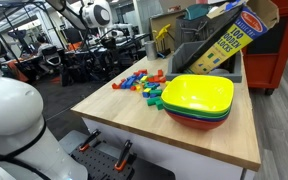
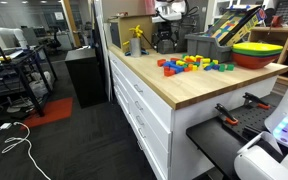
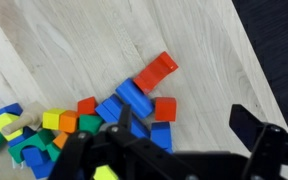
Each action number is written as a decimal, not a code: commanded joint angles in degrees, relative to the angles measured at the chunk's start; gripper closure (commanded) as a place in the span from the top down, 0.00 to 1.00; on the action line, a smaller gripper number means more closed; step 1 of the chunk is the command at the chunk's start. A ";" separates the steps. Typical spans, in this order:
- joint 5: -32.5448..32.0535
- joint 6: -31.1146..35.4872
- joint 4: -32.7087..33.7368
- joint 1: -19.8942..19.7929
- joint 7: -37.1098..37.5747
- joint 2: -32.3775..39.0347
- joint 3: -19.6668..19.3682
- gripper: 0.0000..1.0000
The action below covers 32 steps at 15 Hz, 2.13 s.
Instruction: Move the orange block to the left
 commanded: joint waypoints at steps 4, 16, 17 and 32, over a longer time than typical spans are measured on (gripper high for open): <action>3.88 6.11 -2.72 1.72 2.43 0.11 -0.48 1.00; 3.42 4.33 -1.11 1.88 1.70 2.01 -0.76 1.00; 3.82 4.70 -1.53 1.76 1.58 2.18 -0.75 1.00; 8.96 23.10 -10.34 4.40 6.79 6.60 -3.00 1.00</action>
